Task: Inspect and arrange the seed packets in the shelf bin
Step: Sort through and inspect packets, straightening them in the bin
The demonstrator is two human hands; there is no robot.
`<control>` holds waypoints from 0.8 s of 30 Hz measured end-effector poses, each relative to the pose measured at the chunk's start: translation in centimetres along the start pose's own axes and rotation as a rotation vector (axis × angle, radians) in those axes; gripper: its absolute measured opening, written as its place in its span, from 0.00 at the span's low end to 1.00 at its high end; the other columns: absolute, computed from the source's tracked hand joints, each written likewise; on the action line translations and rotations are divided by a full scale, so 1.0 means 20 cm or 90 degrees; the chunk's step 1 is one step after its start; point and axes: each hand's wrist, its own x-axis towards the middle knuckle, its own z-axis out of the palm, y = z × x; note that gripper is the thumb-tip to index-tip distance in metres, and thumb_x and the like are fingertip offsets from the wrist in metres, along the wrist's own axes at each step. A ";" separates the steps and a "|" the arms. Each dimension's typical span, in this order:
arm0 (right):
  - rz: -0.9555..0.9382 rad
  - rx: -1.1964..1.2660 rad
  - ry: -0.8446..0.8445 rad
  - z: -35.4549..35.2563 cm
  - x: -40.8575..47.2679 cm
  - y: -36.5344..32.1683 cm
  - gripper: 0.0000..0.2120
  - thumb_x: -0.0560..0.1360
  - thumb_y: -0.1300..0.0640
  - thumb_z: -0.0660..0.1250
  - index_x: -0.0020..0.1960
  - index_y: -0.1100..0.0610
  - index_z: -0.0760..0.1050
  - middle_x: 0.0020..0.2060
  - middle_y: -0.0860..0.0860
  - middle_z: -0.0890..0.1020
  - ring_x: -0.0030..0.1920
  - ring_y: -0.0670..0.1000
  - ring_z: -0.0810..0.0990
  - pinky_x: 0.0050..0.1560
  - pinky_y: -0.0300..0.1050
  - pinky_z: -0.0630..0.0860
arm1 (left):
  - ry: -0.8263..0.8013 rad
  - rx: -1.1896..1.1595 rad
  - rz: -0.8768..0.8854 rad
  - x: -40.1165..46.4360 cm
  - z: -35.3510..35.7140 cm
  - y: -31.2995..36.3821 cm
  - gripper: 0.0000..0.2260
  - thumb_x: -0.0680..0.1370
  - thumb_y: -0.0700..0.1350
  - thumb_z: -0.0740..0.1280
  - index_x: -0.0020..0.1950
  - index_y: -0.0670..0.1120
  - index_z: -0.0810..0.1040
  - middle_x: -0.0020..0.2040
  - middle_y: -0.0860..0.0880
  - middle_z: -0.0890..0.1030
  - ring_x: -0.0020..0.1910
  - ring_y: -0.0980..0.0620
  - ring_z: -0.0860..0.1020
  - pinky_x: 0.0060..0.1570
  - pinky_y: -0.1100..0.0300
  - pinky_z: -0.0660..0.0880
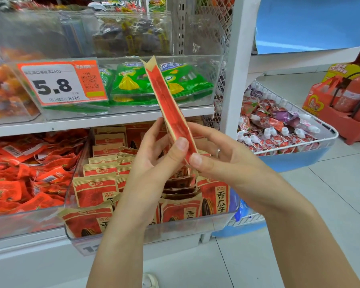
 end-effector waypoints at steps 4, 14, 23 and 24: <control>-0.009 0.016 -0.017 -0.01 0.00 0.01 0.28 0.73 0.54 0.68 0.72 0.46 0.69 0.64 0.48 0.80 0.62 0.46 0.80 0.58 0.37 0.77 | -0.032 -0.013 0.006 0.00 -0.02 0.01 0.38 0.68 0.57 0.75 0.75 0.49 0.67 0.62 0.47 0.80 0.61 0.50 0.80 0.57 0.56 0.78; -0.036 -0.004 -0.022 -0.02 0.01 0.01 0.27 0.75 0.55 0.69 0.72 0.47 0.70 0.65 0.45 0.79 0.68 0.45 0.74 0.58 0.36 0.76 | -0.078 -0.067 0.033 -0.01 0.00 0.02 0.31 0.73 0.52 0.69 0.74 0.45 0.67 0.55 0.49 0.82 0.55 0.53 0.81 0.52 0.61 0.77; -0.022 0.026 -0.042 -0.06 0.00 0.00 0.34 0.69 0.67 0.73 0.72 0.49 0.70 0.63 0.50 0.80 0.57 0.50 0.83 0.54 0.39 0.78 | -0.092 -0.038 0.052 -0.01 0.02 0.00 0.36 0.71 0.57 0.69 0.77 0.50 0.63 0.65 0.47 0.78 0.63 0.50 0.78 0.58 0.59 0.76; -0.020 0.022 -0.049 -0.07 0.00 0.00 0.35 0.68 0.67 0.73 0.72 0.49 0.70 0.64 0.49 0.80 0.59 0.50 0.82 0.56 0.41 0.78 | -0.094 -0.039 0.051 -0.01 0.02 0.00 0.36 0.71 0.59 0.70 0.77 0.51 0.63 0.67 0.46 0.77 0.65 0.49 0.76 0.61 0.57 0.75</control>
